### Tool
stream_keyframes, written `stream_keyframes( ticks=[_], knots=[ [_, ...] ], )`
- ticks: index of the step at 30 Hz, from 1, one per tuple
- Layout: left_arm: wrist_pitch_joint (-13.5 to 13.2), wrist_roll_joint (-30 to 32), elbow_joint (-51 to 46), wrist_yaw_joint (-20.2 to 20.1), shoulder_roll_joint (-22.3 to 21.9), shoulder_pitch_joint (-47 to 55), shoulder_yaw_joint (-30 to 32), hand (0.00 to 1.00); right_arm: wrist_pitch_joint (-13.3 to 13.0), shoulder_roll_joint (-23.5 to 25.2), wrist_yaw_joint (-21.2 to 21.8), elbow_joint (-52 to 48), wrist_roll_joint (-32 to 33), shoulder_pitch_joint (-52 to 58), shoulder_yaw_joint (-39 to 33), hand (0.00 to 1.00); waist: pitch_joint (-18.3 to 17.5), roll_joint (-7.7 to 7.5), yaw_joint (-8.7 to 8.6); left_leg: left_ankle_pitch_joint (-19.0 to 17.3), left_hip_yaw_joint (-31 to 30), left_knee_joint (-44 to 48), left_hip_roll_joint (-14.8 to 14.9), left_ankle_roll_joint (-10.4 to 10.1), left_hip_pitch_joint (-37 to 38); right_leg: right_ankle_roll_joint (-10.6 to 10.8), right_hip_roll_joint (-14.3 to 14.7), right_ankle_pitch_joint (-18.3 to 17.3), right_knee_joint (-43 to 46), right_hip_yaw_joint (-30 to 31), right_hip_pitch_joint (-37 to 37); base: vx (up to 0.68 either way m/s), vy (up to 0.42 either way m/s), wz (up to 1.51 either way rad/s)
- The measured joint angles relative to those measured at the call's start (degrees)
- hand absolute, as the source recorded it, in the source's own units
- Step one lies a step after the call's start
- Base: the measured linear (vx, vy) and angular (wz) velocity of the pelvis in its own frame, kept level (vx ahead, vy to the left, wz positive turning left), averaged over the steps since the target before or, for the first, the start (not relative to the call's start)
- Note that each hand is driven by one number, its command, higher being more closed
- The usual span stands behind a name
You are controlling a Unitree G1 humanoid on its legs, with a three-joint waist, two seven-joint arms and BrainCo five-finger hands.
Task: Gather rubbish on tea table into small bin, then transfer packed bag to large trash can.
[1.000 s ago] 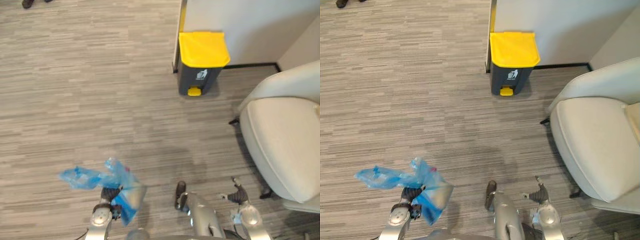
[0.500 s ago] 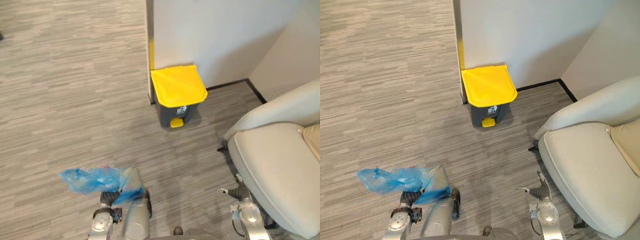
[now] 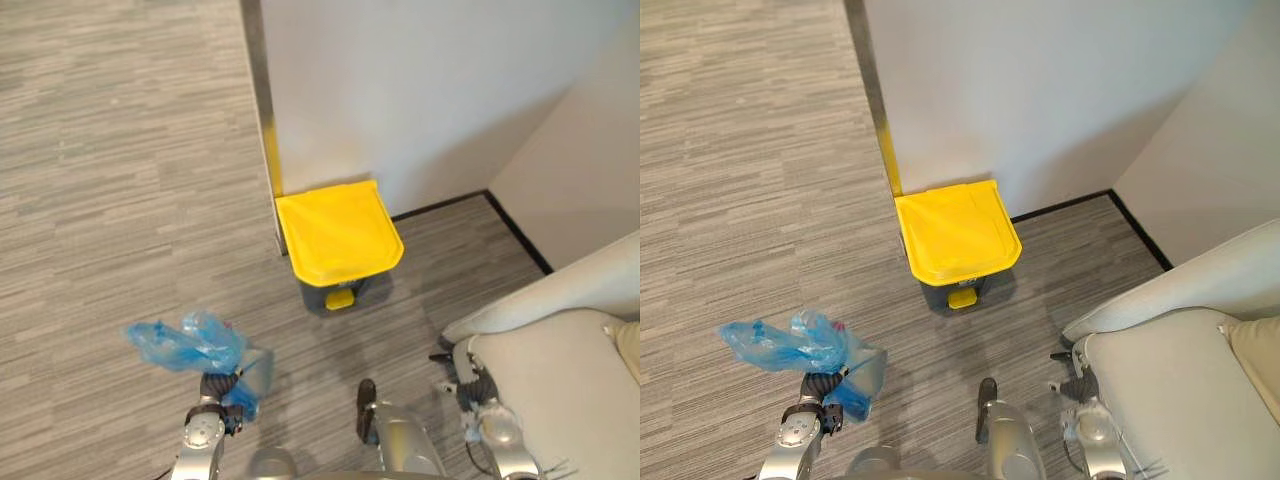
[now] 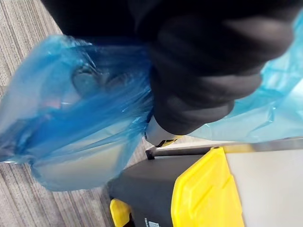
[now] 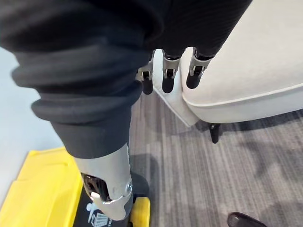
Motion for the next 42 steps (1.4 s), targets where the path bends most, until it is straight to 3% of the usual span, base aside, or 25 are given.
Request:
stream_keyframes(
  ticks=[1,2,3,5,7,8,9,10,12,18,20,23,26,27,30,42],
  knots=[
    [0.0,0.0,0.0,0.0,-0.28,-0.25,0.02,1.0,0.05,0.01,0.01,-0.02,0.0,0.13,-0.07,0.0,0.05,0.2,0.01,1.05,-0.21,2.08,0.26,-0.3,-0.73,-0.25,0.0,-0.35,-0.43,-0.75,1.02,0.41,-0.164,0.52],
    [0.02,0.0,-0.02,-0.03,-0.87,-0.61,0.07,1.0,0.12,0.22,0.05,-0.31,0.0,0.71,-0.06,0.0,0.15,0.27,0.12,4.86,-0.1,9.83,0.88,-0.18,-3.7,-0.49,0.03,-0.67,-3.07,-1.94,4.52,0.38,-0.143,0.5],
    [-0.02,-0.01,-0.21,-0.09,-1.61,-0.32,-0.04,1.0,0.12,0.59,-0.01,-1.33,0.04,1.36,-0.17,0.0,0.26,0.09,0.52,4.27,1.69,19.01,3.08,0.39,-8.1,-0.49,0.03,-0.66,-7.13,-2.65,9.62,0.36,-0.116,0.44],
    [0.02,-0.01,-0.27,-0.18,-2.31,-0.24,-0.13,1.0,0.05,0.93,-0.33,-2.01,0.83,1.44,-0.42,0.0,0.31,-0.17,0.59,0.37,5.78,22.61,4.84,1.46,-12.04,-0.49,-0.26,-0.66,-10.13,-3.74,14.19,0.3,-0.027,0.29],
    [-0.01,-0.01,-0.49,-0.23,-2.44,-0.61,-0.18,1.0,-0.17,1.3,-1.01,-2.23,2.16,1.22,-1.31,0.0,0.3,-0.19,0.67,-0.74,11.36,16.33,4.96,2.36,-15.78,-0.41,-1.11,-0.62,-11.89,-5.1,16.58,0.22,0.054,0.2],
    [-0.02,0.01,-0.48,-0.24,-2.47,-0.6,-0.31,1.0,-0.18,1.28,-1.03,-2.16,2.37,1.43,-2.29,0.0,-0.13,0.55,0.34,2.96,14.36,7.59,4.99,2.95,-16.45,1.05,-0.83,-0.9,-12.15,-6.02,16.98,0.19,0.139,0.17],
    [-0.04,0.02,-0.26,-0.29,-2.04,-0.58,-0.69,1.0,-0.11,1.24,-1.06,-1.46,2.45,1.78,-3.22,0.0,-0.71,1.76,0.23,5.2,17.11,3.11,5.44,5.34,-16.74,2.94,0.18,-2.17,-12.21,-6.19,17.42,0.22,0.162,0.21],
    [0.03,0.04,0.17,-0.27,-0.77,-0.83,-0.74,1.0,0.36,1.94,-1.01,-0.15,2.45,1.84,-3.13,0.0,-1.11,0.22,0.54,4.98,17.65,1.08,3.9,5.31,-15.91,3.68,-0.98,-2.67,-12.82,-5.24,17.4,0.18,0.133,0.12],
    [0.14,0.08,0.22,-0.28,-0.19,-0.56,-0.66,1.0,0.35,2.16,-1.02,-0.07,2.41,2.15,-3.16,0.0,-1.03,-0.49,0.57,4.98,18.03,0.28,2.71,5.32,-15.22,3.79,-2.01,-2.59,-13.2,-4.82,17.74,0.14,0.095,0.04],
    [0.2,0.18,1.33,-0.55,1.27,0.9,-0.55,1.0,0.31,2.24,-1.0,1.0,2.23,1.45,-3.09,0.0,-1.03,-0.51,0.3,5.07,18.66,-3.83,1.14,5.19,-11.27,4.1,-2.58,-2.74,-11.05,-2.81,17.77,0.05,0.01,-0.12],
    [0.24,0.23,2.91,-1.07,1.66,0.82,-0.59,1.0,0.39,2.05,-1.0,2.33,2.2,0.75,-2.95,0.0,-0.99,-0.62,-0.06,5.04,18.82,-3.63,0.93,5.2,-11.29,5.34,-3.69,-4.67,-2.99,-1.68,13.82,-0.06,-0.044,-0.09],
    [0.29,0.32,2.9,-1.06,2.28,0.82,-0.6,1.0,0.46,2.06,-0.93,2.68,2.2,2.17,-2.4,0.0,-1.0,-0.65,-0.23,5.01,17.18,-3.38,-0.08,5.21,-10.9,5.05,-4.87,-6.02,3.14,-0.66,12.13,-0.05,-0.054,0.28],
    [0.27,0.75,2.92,-1.03,3.74,0.93,-0.04,1.0,0.46,2.13,-0.87,3.64,2.18,2.73,-1.89,0.0,-2.14,-2.43,0.31,4.99,15.6,-3.57,-2.14,5.19,-12.6,5.85,-6.25,-10.35,-2.22,-0.2,13.91,-0.08,-0.087,0.32],
    [0.28,0.74,3.43,-0.97,3.03,1.02,0.2,1.0,0.46,1.51,-0.88,4.09,2.19,2.1,-1.88,0.0,-2.05,-1.52,0.18,5.01,14.8,-3.0,-1.82,5.2,-13.7,5.73,-5.79,-9.82,-3.1,-0.45,13.92,-0.09,-0.072,0.18],
    [0.27,0.67,4.83,-1.06,1.96,2.69,0.18,1.0,0.43,0.61,-0.92,5.78,2.19,1.03,-1.91,0.0,-2.74,-0.65,0.34,5.06,14.66,-3.15,-1.7,5.21,-14.48,5.82,-4.94,-8.1,-5.77,-0.45,14.08,-0.05,0.023,-0.01],
    [0.3,0.76,7.46,-1.22,1.72,1.62,-0.01,1.0,0.41,0.56,-1.01,6.96,2.23,0.27,-2.61,0.0,-3.04,-0.9,0.18,5.38,10.75,-3.17,-2.55,5.81,-14.99,5.8,-3.71,-4.47,-14.17,-2.31,19.32,0.05,0.006,0.09]
  ],
)
